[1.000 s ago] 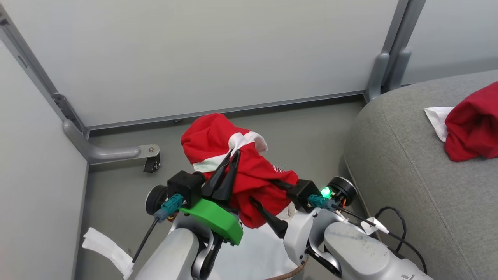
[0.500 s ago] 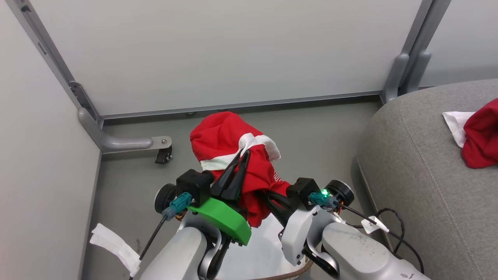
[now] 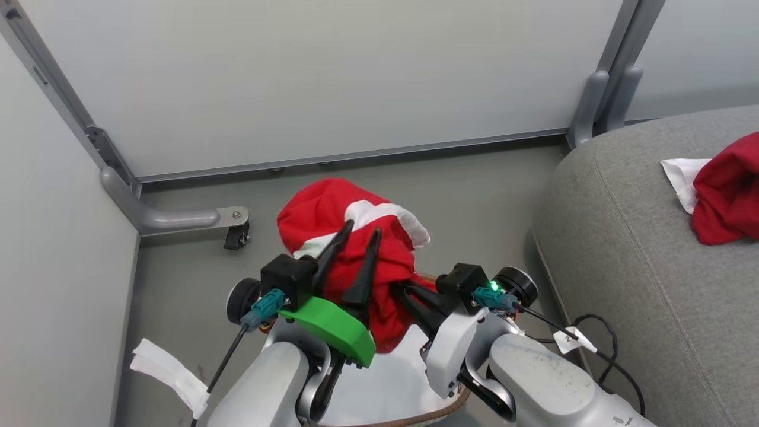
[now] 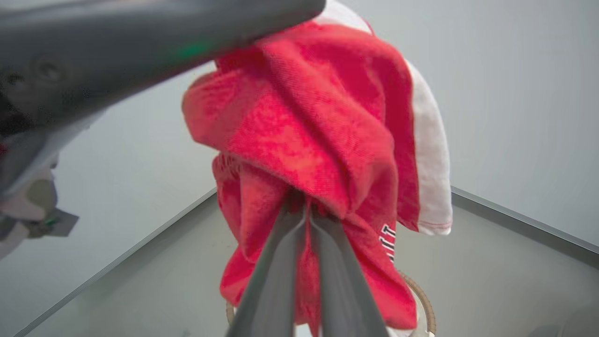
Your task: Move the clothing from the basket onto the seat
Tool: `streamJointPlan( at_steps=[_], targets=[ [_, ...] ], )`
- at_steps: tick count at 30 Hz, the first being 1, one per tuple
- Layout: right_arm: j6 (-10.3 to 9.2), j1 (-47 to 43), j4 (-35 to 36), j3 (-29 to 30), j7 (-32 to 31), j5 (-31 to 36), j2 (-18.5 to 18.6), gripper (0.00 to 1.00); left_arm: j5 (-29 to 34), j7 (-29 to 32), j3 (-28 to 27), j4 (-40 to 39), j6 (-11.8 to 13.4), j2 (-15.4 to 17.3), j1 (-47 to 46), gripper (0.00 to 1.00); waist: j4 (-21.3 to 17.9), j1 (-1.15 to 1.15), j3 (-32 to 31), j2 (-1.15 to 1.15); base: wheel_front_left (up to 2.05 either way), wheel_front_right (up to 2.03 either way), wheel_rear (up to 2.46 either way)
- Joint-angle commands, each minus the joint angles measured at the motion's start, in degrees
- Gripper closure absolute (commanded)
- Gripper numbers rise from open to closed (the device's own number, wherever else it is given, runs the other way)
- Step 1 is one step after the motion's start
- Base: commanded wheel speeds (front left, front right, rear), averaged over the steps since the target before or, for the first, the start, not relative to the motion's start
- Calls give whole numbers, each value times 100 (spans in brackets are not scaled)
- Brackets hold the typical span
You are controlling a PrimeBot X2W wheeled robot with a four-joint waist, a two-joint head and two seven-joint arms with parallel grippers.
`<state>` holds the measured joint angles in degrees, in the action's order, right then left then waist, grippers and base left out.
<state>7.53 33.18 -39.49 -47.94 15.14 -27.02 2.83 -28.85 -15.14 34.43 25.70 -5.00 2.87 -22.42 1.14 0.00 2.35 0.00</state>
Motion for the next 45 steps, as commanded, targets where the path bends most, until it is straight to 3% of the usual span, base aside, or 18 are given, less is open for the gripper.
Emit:
streamJointPlan(
  at_steps=[1,8,17,24,35,40,45],
  targets=[
    [-8,-128,68,38,1,54,20,100,53,1,-57,21,25,12,-117,0,-101,0,54,0,0,0,0],
    [-8,-325,459,345,2,217,22,100,376,1,-365,201,-53,11,7,0,-763,0,156,0,0,0,0],
    [-8,-681,1064,769,2,313,22,100,837,1,-818,154,-170,139,221,0,-2250,0,303,0,0,0,0],
    [-8,-970,1405,1181,2,549,12,100,1027,1,-977,125,-229,117,350,0,-3133,0,325,0,0,0,0],
    [-8,-631,2080,2139,2,1245,265,100,969,1,-351,244,-255,50,-27,0,-3287,0,672,0,0,0,0],
    [-8,144,2581,2382,1,1498,913,100,908,1,-175,185,-254,112,-58,0,-3289,0,887,0,0,0,0],
    [-8,1251,2588,2462,1,1693,1635,100,1008,1,-153,118,-255,275,-70,0,-3292,0,1190,0,0,0,0]
  ],
)
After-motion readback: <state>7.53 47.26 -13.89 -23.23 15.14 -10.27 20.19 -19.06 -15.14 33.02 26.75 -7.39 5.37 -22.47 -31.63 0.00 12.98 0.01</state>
